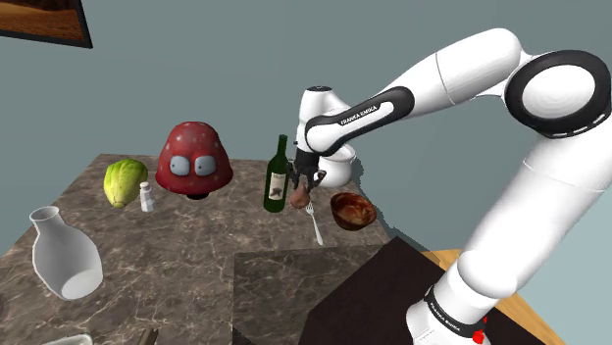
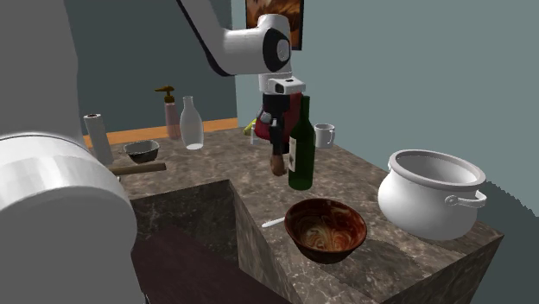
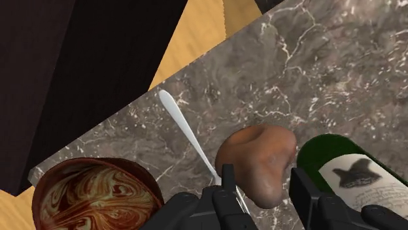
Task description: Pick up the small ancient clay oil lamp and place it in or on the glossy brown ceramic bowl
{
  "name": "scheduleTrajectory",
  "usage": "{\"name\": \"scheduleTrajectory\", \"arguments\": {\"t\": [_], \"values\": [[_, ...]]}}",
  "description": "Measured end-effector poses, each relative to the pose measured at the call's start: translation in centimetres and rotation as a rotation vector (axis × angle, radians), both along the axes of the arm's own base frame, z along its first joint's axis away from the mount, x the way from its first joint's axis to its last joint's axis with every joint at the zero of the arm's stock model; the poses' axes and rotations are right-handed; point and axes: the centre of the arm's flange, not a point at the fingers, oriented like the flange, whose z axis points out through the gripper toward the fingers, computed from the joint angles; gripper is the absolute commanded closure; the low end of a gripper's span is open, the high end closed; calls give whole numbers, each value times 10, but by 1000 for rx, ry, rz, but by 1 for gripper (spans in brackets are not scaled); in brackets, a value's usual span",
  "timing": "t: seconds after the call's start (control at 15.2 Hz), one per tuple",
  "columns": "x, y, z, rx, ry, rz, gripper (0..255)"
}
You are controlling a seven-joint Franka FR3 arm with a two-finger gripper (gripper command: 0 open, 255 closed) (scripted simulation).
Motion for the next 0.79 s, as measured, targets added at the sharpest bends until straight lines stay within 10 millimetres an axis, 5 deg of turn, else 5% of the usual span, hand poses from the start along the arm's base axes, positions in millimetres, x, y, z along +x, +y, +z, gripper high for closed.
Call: {"name": "scheduleTrajectory", "arguments": {"t": [0.79], "values": [[-80, -139, 2, 0, 0, 0, 255]]}}
